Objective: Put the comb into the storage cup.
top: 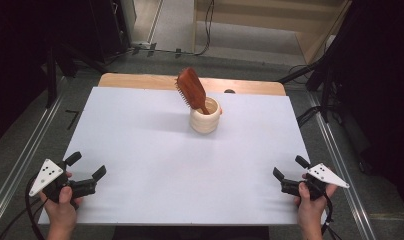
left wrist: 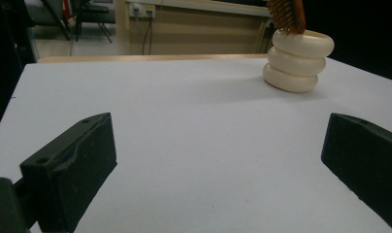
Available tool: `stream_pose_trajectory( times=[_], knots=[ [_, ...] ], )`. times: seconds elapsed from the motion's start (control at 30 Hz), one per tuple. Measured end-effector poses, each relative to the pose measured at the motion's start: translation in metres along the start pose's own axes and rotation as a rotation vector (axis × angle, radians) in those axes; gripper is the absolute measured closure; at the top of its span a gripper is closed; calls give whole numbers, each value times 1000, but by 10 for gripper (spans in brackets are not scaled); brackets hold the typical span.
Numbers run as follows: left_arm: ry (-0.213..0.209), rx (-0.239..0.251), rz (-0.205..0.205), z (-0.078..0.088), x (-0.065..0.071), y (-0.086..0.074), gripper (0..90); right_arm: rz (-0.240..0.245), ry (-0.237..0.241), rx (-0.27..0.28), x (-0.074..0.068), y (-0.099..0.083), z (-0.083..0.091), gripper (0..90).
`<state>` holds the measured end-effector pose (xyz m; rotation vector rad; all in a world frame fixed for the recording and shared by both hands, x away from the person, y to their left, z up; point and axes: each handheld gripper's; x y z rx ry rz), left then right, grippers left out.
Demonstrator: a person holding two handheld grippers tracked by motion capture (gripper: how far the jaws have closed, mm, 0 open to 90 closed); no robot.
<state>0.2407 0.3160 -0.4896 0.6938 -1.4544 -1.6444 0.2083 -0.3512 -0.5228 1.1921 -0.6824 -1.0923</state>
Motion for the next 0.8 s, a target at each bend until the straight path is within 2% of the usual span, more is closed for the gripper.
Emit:
stream_pose_trajectory(
  times=[0.13, 0.2, 0.33, 0.53, 0.67, 0.8],
  knots=[
    [11, 7, 11, 0, -3, -1, 0, 7, -11, 9, -1, 0, 0, 0],
    [20, -2, -2, -2, -4, -1, 0, 12, -16, 11, -2, 0, 1, 0],
    [10, -25, -22, -5, -2, -1, 0, 19, 9, 20, -2, 0, 2, 0],
    [31, -25, -2, -4, -1, -2, 0, 50, 25, 3, -5, -1, 0, 0],
    [32, -28, 2, -3, -2, -2, 0, 28, 30, 12, -3, -1, 1, 0],
    [34, -45, 4, -6, -2, -3, 0, 35, 20, -1, -4, 0, 0, 0]
  ],
)
Point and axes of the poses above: each handheld gripper's, and its own axes: z roughly backward along the jaws, y roughly out of its top, x roughly to its right, and after that the axes turned 3 degrees about x, right-handed
